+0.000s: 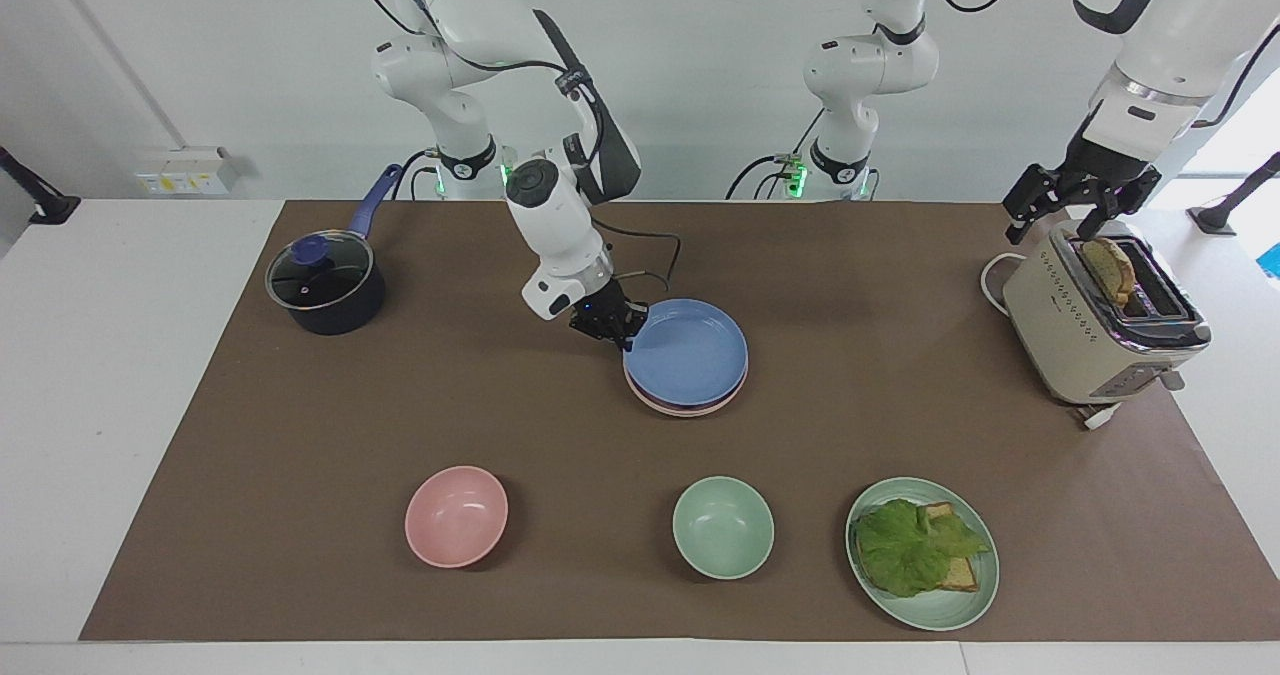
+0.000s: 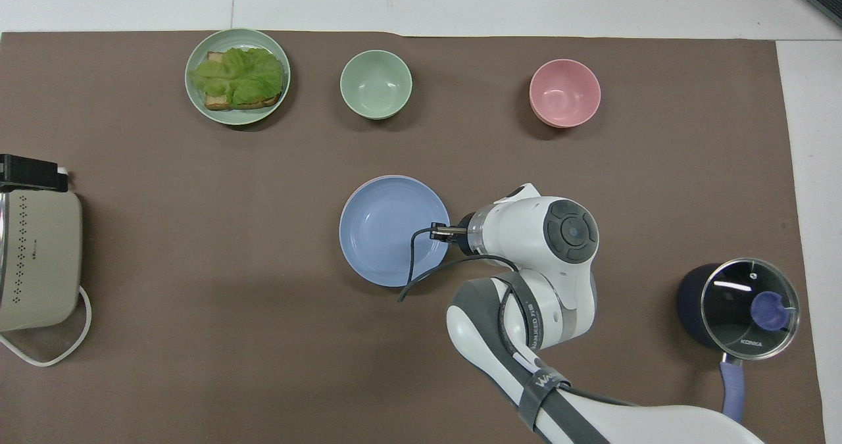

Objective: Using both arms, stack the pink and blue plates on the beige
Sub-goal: 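Open the right gripper and pull it off the blue plate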

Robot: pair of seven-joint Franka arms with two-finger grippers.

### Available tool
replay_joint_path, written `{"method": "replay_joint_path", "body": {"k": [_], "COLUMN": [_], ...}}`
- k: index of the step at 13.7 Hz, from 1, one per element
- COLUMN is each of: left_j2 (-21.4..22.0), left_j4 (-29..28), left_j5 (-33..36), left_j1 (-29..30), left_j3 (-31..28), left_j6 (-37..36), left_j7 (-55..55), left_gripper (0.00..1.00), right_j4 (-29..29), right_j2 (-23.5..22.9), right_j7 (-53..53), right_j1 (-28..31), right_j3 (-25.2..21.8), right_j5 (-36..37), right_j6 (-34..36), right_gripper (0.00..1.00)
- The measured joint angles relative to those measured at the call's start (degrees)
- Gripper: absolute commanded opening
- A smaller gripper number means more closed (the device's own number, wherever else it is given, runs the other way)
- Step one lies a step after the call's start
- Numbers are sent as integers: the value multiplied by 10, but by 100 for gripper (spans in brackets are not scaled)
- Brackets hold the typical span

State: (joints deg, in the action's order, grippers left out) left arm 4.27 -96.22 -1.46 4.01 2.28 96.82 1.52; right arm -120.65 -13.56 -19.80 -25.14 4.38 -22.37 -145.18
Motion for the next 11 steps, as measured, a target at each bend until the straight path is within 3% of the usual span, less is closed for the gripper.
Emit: {"method": "replay_joint_path", "body": {"k": [1,2,3,4,5,9,11], "left_j2": [0,0,0,0,0,0,0], "left_j4": [0,0,0,0,0,0,0], "left_j5": [0,0,0,0,0,0,0], "left_j1": [0,0,0,0,0,0,0], "left_j3": [0,0,0,0,0,0,0], "left_j6": [0,0,0,0,0,0,0], "left_j7": [0,0,0,0,0,0,0], "left_gripper": [100,100,100,100,100,100,100], "right_j4": [2,8,15,20,23,33,40], "right_j2": [0,-1,-3,-5,-6,-3,15], "right_j7": [0,0,0,0,0,0,0], "right_j1": [0,0,-2,-3,-5,-1,17], "right_j3": [1,2,3,3,3,-1,-5], "right_j5": [0,0,0,-1,-1,-1,-1], "right_j6": [-1,-1,-1,-1,-1,1,35], "right_gripper": [10,35,75,94,100,100,100]}}
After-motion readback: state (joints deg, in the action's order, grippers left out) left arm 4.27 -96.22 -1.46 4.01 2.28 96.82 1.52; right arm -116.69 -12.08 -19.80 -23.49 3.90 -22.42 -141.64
